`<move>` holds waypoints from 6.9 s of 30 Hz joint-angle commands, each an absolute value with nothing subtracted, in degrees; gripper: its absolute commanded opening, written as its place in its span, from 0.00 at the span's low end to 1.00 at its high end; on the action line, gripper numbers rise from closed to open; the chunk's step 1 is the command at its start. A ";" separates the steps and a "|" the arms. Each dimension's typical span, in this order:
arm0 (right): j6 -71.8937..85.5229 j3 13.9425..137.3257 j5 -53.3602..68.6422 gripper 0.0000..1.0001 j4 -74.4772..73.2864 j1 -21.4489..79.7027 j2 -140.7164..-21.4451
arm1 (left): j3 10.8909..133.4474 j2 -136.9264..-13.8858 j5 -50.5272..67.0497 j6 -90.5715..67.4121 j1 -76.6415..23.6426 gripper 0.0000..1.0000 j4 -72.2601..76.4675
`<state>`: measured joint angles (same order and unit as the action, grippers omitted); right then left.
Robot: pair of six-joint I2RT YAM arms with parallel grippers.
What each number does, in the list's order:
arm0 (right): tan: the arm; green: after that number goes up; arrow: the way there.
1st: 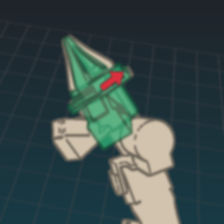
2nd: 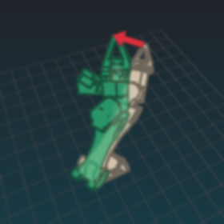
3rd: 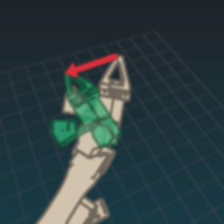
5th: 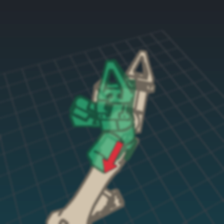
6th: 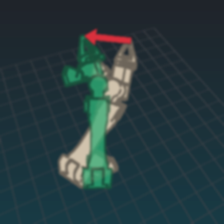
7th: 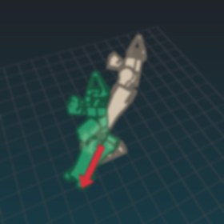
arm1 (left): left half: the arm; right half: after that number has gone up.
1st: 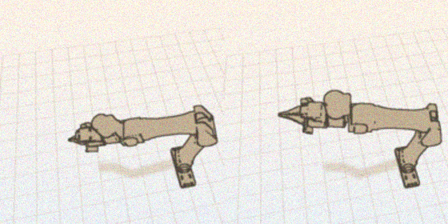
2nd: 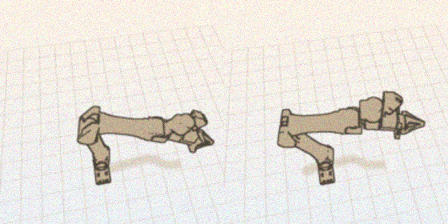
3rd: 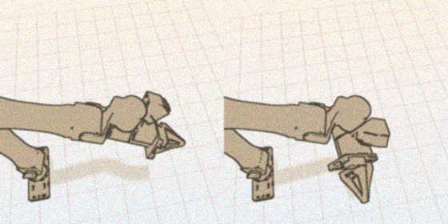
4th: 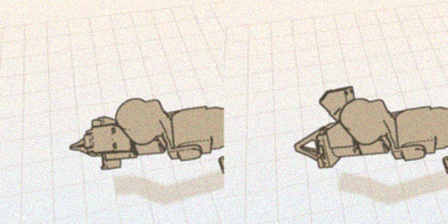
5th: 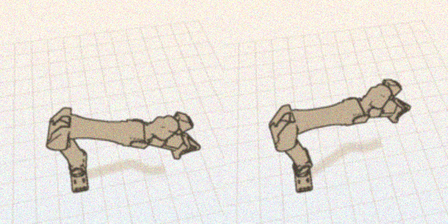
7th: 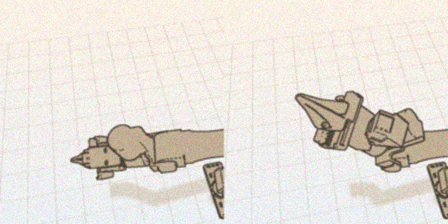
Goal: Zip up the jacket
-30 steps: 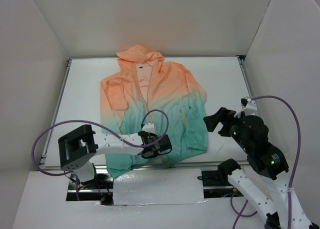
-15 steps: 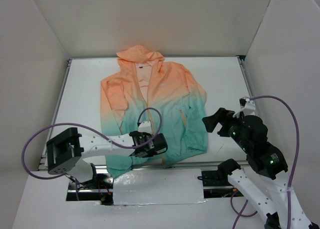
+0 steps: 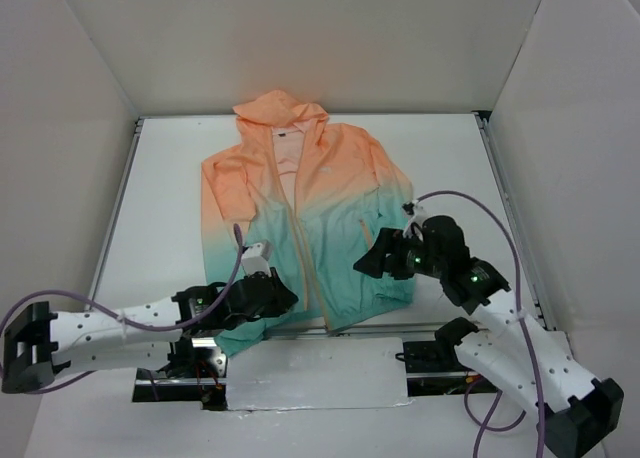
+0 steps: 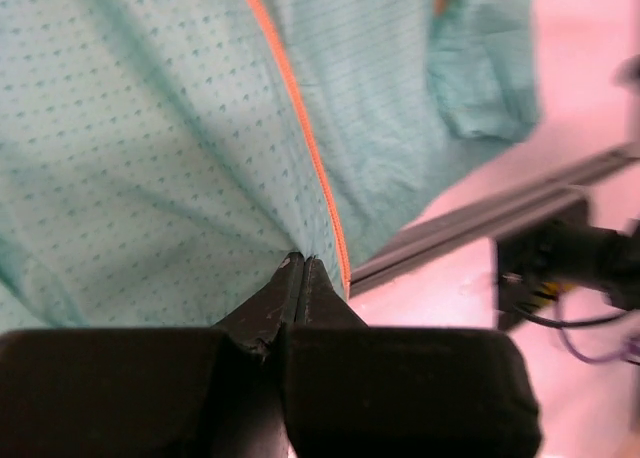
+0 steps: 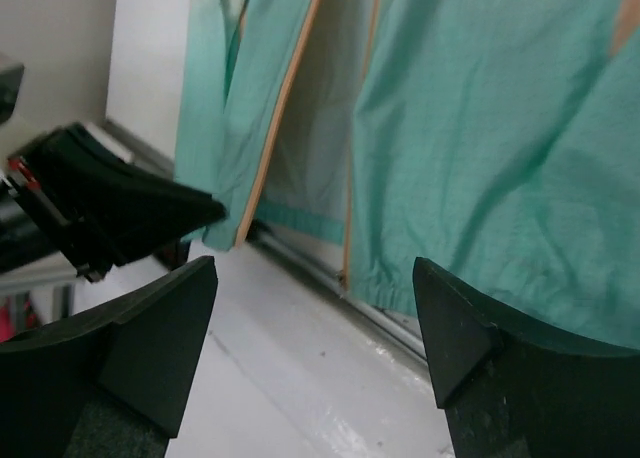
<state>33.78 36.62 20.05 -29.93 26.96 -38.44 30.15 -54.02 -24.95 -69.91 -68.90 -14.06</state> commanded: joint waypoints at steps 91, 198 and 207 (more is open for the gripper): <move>57.22 22.41 24.61 0.41 43.24 53.97 -79.72 | 12.39 -35.51 -20.65 -78.66 -67.94 0.00 1.49; 43.42 42.10 -10.45 0.53 -31.98 63.98 -71.54 | 8.44 -30.06 -20.65 -75.41 -67.76 0.00 -1.32; 44.03 47.46 -15.38 0.49 -35.77 69.08 -79.45 | 9.49 -31.99 -20.65 -74.53 -67.68 0.00 -0.44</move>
